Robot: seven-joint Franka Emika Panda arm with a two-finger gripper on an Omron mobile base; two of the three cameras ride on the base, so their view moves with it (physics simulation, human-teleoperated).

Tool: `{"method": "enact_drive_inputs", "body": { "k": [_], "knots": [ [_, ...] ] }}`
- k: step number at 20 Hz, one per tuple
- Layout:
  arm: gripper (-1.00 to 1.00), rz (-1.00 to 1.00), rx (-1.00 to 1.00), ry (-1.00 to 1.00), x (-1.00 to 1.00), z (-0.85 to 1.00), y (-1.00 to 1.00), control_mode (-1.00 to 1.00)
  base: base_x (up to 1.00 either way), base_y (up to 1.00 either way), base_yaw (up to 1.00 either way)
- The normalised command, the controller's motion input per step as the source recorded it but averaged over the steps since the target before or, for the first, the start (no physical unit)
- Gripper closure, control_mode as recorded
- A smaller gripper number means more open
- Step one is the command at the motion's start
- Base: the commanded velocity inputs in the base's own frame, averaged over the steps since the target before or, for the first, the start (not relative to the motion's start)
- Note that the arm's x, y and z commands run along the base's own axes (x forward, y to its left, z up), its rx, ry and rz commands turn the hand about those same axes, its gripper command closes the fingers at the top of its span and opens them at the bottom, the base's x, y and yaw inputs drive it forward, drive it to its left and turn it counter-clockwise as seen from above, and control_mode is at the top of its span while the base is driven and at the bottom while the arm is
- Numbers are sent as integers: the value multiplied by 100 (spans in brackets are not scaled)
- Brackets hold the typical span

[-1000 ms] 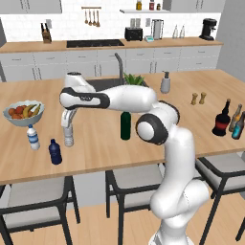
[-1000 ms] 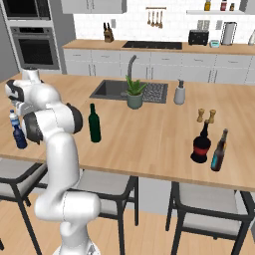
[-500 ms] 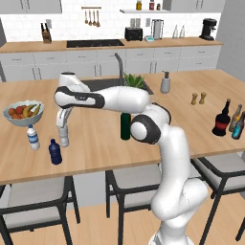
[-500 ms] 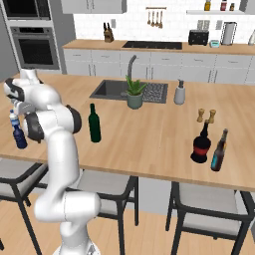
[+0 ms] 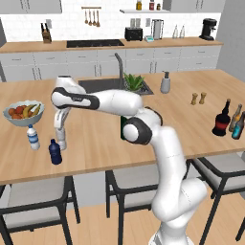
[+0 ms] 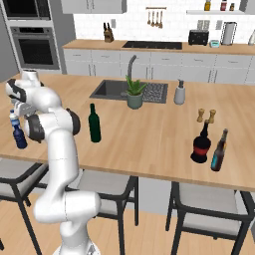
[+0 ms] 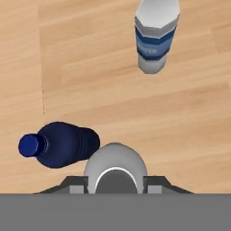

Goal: Move the plastic bottles in the middle to the plastics group, and the glass bottles in the middle to the glass group.

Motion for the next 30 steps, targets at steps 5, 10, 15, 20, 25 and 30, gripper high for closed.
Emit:
{"method": "enact_drive_inputs", "body": {
  "k": [5, 10, 15, 20, 25, 30],
  "knots": [
    [100, 1, -2, 0, -9, -23, 3, -100, 0, 0, 0],
    [100, 0, -4, -6, -16, -36, 0, -100, 0, 0, 0],
    [100, 0, -4, -7, 0, -25, 0, -100, 0, 0, 0],
    [100, 0, -3, -2, 0, -9, 0, -100, 0, 0, 0],
    [100, 0, -2, -7, 0, -24, 0, -100, 0, 0, 0],
    [100, 0, 0, -13, 0, 0, 0, -100, 0, 0, 0]
  ]
}}
